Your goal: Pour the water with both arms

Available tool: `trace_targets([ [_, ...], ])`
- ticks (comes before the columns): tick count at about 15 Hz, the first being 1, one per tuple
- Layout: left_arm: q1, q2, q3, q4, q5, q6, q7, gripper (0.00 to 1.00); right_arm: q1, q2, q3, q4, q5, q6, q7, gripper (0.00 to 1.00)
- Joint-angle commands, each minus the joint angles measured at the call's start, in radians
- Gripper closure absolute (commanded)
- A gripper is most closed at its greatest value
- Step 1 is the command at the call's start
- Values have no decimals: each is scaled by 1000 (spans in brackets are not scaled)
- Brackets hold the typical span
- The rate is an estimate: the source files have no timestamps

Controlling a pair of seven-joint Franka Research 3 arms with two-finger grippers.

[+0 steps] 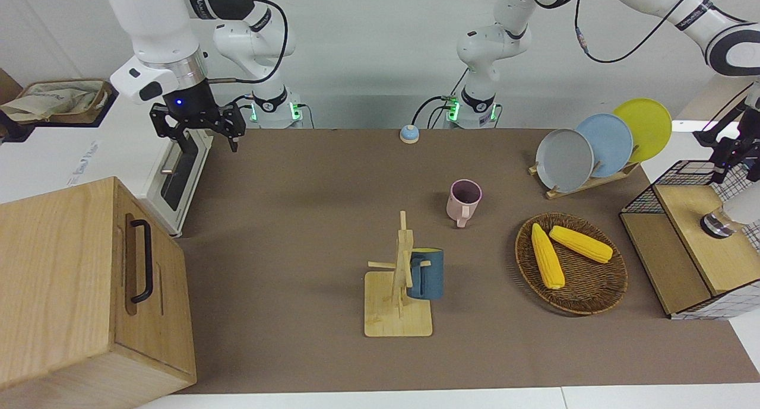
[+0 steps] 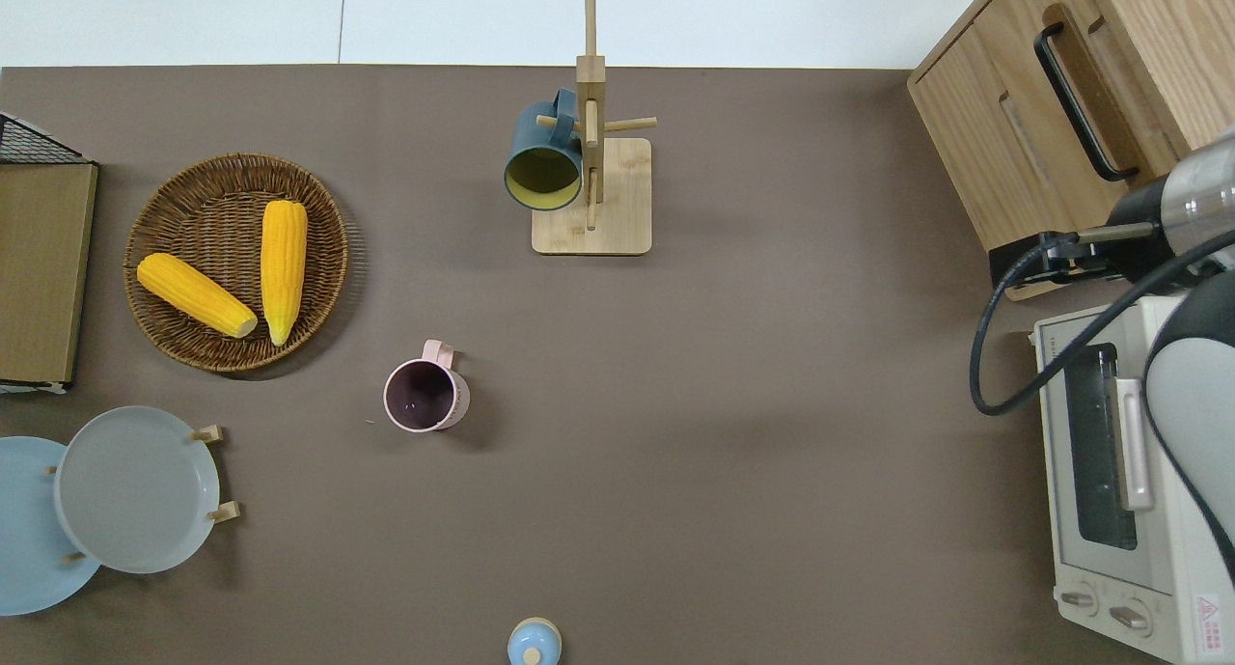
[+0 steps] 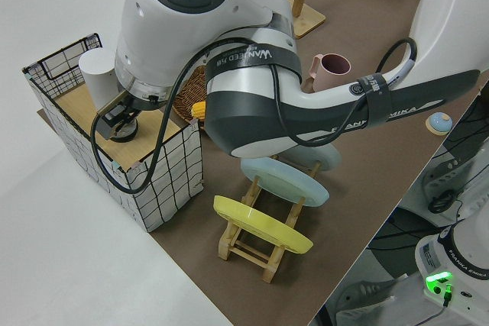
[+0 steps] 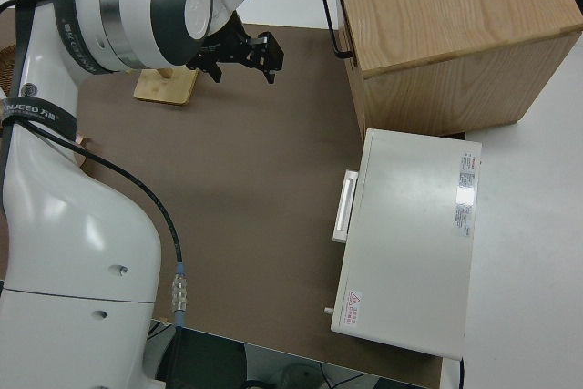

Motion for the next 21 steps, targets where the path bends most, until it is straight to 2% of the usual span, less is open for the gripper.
trace_targets([
  [1,-16,-25,1,80,151,-202,-124,2,-6,-8,1,0,19,-12,-14,11],
  [3,-29,-62,-10,82,190,-265,-176,2,-5,-8,1,0,19,-12,-14,11],
  [7,-144,-140,-22,71,320,-347,-313,2,-5,-8,1,0,19,-12,-14,11],
  [15,-281,-239,-54,66,332,-480,-522,2,-5,-8,1,0,19,-12,-14,11],
  [16,-281,-243,-74,65,334,-500,-540,2,-5,-8,1,0,19,-12,-14,11],
  [20,-281,-272,-256,40,420,-528,-722,2,-5,-8,1,0,19,-12,-14,11],
  [21,-281,-272,-285,40,423,-543,-736,2,-5,-8,1,0,19,-12,-14,11],
])
